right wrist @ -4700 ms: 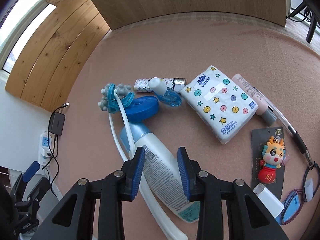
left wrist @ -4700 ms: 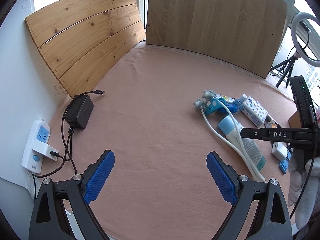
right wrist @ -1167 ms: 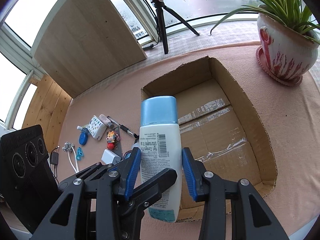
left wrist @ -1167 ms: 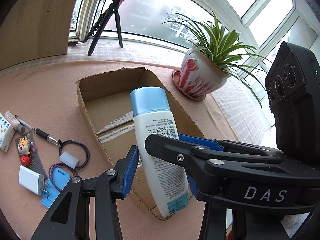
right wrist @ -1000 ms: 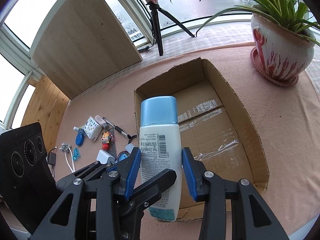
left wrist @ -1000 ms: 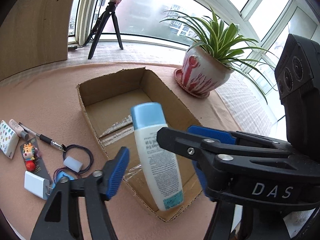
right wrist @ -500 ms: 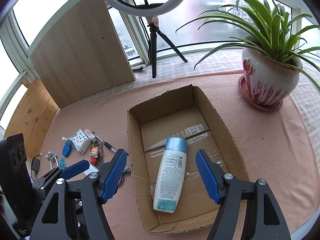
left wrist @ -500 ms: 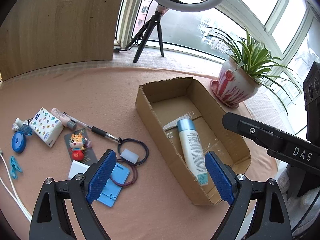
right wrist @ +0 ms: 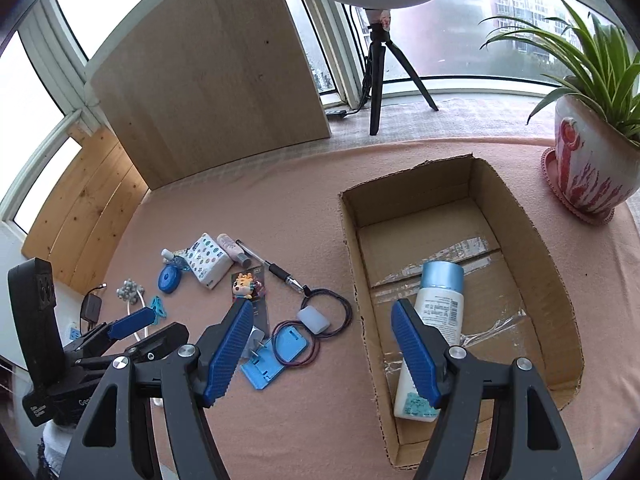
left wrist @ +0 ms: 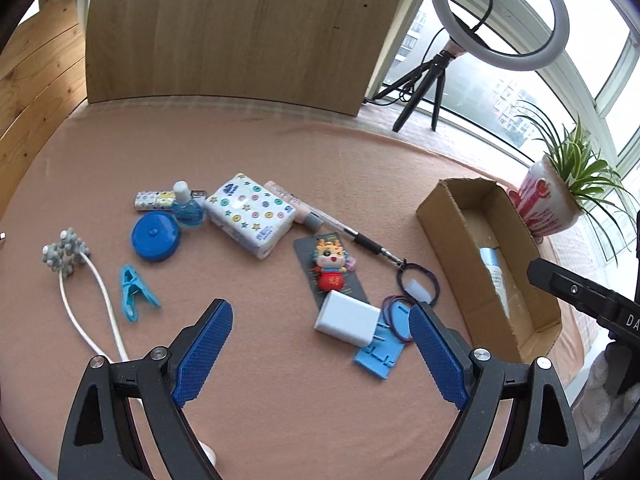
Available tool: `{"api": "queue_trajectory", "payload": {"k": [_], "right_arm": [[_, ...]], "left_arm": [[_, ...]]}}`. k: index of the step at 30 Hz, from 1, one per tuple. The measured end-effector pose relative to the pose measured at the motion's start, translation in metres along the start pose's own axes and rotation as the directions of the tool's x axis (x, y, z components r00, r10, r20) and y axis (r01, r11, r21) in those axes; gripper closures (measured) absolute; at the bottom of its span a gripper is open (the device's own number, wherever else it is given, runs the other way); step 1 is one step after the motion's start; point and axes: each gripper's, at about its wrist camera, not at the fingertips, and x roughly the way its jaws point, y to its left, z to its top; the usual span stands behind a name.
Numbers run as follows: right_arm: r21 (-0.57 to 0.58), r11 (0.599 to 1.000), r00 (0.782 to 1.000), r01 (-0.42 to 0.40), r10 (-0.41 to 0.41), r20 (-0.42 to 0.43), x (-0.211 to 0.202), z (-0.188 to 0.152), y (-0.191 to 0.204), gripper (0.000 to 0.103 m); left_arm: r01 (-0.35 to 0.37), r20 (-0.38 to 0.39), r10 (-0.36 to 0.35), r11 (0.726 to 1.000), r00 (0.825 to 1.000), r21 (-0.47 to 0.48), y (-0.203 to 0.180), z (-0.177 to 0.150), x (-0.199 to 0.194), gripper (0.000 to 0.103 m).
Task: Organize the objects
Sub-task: 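Move the left tool to the blue clothespin while the right tool approaches the white charger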
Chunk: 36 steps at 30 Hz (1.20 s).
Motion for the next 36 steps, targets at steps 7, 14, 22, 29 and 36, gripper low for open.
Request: {"api": "queue_trajectory", "payload": {"k": [7,14,22,29,36], "right_arm": [[-0.009,0.999,0.995,-0.046,0.045,-0.085,0.027,-0.012,0.028,0.035],[-0.023,0.997,0.987,-0.069,0.065,-0.145,0.053,-0.023,0.054,0.035],[-0.079,0.995,0.98,-0.061,0.044,-0.196,0.082,-0.026,0.081,0.035],[-0.142,0.989,0.97,-0.041,0.006,-0.241,0.111,-0.027,0.101,0.035],[-0.206,0.978,0.962,-0.021,-0.036,-0.272,0.13,-0.027,0.113,0.035]], "left_arm": [[-0.072,-0.021,0.071,0.994,0.997,-0.078,0.067,-0.009,-0.008,0.011],[-0.13,-0.05,0.124,0.981,0.991,-0.145,0.126,-0.019,-0.015,0.012],[-0.15,-0.073,0.14,0.976,0.987,-0.157,0.158,-0.022,-0.013,0.012],[-0.151,-0.087,0.142,0.983,0.986,-0.103,0.149,-0.014,0.004,0.013],[-0.152,-0.105,0.147,0.988,0.984,-0.041,0.132,-0.001,0.03,0.016]]}}
